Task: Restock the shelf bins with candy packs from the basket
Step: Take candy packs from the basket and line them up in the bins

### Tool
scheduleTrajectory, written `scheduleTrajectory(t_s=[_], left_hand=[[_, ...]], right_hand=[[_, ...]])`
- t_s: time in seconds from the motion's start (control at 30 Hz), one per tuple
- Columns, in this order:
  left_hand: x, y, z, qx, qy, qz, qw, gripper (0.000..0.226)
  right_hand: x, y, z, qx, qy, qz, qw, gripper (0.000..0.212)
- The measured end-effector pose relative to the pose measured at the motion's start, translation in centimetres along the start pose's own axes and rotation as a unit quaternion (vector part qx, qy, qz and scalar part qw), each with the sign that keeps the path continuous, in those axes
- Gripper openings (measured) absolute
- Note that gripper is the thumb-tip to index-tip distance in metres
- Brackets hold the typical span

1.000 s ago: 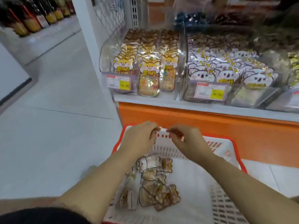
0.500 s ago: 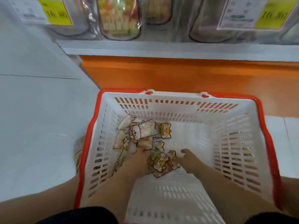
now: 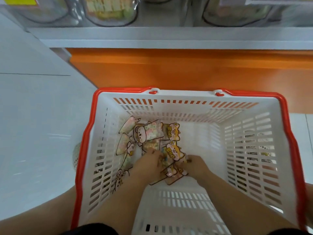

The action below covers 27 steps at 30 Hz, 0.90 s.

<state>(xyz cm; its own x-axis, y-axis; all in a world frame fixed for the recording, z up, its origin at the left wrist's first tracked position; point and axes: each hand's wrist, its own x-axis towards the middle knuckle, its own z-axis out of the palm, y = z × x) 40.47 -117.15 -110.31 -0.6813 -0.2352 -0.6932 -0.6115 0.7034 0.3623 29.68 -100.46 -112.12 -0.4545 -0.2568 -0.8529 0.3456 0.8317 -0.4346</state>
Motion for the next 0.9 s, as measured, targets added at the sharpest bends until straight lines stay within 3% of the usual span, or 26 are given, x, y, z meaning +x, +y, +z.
scheduleTrajectory(t_s=[0.13, 0.27, 0.33, 0.43, 0.53, 0.6, 0.67, 0.8, 0.9], left_hand=[[1.3, 0.8, -1.0, -0.145, 0.059, 0.020, 0.987, 0.058], [1.8, 2.8, -1.8, -0.326, -0.013, 0.065, 0.943, 0.073], [1.4, 4.0, -2.9, -0.351, -0.024, 0.083, 0.932, 0.060], [0.6, 5.6, -5.3, -0.372, -0.056, 0.091, 0.922, 0.034], [-0.9, 7.0, -8.3, -0.399, -0.071, 0.087, 0.910, 0.023], [-2.5, 7.5, -10.1, -0.401, -0.060, 0.092, 0.909, 0.028], [-4.0, 7.7, -11.7, -0.415, -0.045, 0.099, 0.903, 0.044], [-7.6, 7.9, -15.4, -0.452, -0.023, 0.106, 0.885, 0.047], [-10.8, 7.9, -18.3, -0.497, 0.013, 0.103, 0.861, 0.041]], right_hand=[[-0.7, -2.7, -4.7, -0.175, -0.002, -0.103, 0.979, 0.027], [-2.1, -6.3, -8.4, -0.304, -0.053, -0.177, 0.935, 0.019], [-3.5, -8.3, -9.8, -0.314, -0.070, -0.197, 0.926, 0.017], [-5.5, -10.1, -11.7, -0.261, -0.064, -0.189, 0.944, 0.017], [-7.2, -11.1, -13.2, -0.169, -0.040, -0.178, 0.968, 0.014], [-8.5, -11.9, -13.5, -0.120, -0.005, -0.176, 0.977, 0.036], [-10.2, -13.1, -13.5, -0.073, 0.026, -0.196, 0.978, 0.044], [-13.9, -15.2, -14.4, 0.034, 0.068, -0.233, 0.970, 0.032], [-17.1, -16.6, -15.9, 0.020, 0.144, -0.298, 0.943, 0.031]])
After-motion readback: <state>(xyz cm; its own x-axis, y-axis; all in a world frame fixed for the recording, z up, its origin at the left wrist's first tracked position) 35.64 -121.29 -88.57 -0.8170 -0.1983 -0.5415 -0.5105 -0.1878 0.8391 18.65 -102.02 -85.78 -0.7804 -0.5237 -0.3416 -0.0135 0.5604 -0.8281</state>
